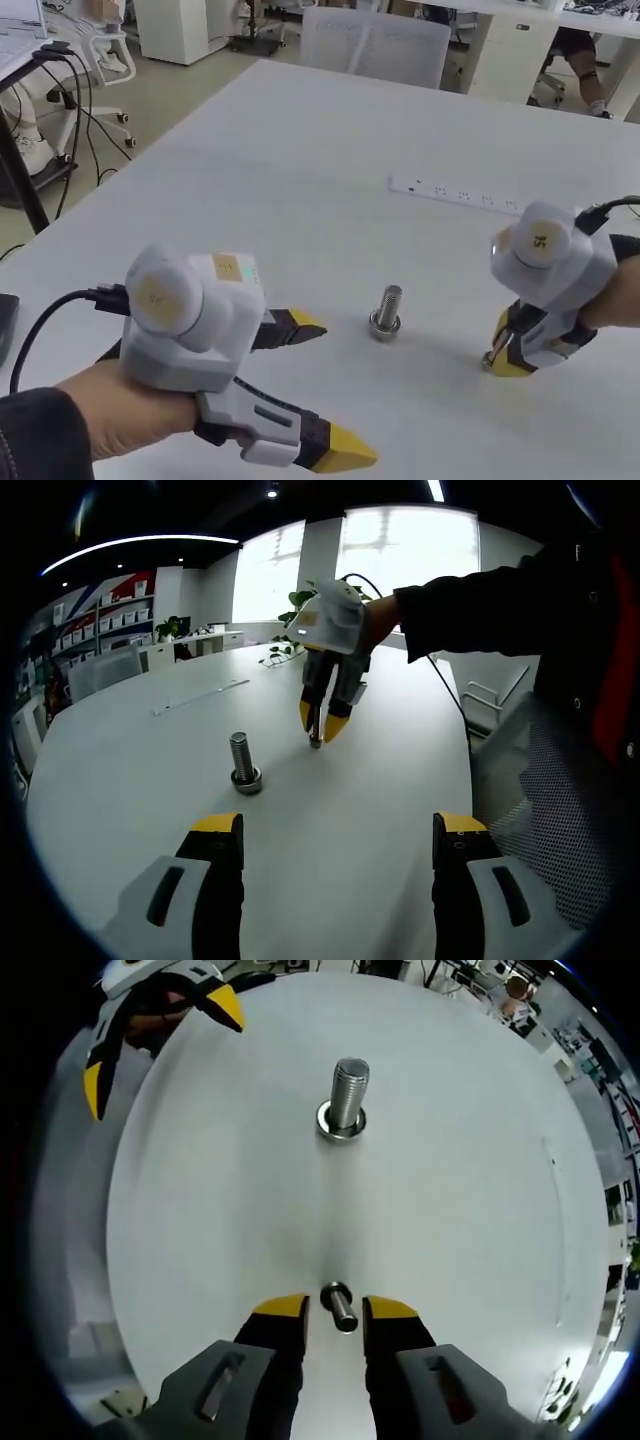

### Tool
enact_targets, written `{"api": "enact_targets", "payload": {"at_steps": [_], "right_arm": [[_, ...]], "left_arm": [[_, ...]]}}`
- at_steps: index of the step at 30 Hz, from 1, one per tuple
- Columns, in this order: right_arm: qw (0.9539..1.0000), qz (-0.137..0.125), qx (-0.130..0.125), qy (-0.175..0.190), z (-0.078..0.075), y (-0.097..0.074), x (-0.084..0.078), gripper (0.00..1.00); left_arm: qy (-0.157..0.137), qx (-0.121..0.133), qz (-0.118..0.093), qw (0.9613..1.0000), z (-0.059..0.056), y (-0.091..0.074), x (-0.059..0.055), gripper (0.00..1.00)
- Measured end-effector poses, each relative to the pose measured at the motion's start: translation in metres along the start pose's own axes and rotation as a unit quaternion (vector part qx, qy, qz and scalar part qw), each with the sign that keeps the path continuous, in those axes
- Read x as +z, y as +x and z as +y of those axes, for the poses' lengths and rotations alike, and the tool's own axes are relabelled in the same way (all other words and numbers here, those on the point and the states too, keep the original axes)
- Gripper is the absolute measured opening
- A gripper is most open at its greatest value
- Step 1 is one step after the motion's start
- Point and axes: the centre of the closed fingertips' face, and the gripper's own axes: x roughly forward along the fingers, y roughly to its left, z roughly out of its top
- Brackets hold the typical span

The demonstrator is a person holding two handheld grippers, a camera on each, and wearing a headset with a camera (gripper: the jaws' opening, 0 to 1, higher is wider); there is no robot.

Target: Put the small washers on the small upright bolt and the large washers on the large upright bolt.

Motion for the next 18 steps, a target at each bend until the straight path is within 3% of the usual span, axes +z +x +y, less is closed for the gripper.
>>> {"api": "enact_targets", "payload": {"at_steps": [12, 18], "right_arm": [[0.9993, -0.022, 0.002, 0.031, 0.0022, -0.001, -0.0011, 0.42], [0.9976, -0.043, 0.003, 0.054, 0.0042, -0.0011, 0.0006, 0.57]], "left_arm": [[0.001, -0.002, 0.0, 1.0, -0.0004, 0.0016, 0.0001, 0.77], [0.002, -0.003, 0.001, 1.0, -0.0001, 0.0023, -0.0002, 0.77]]}}
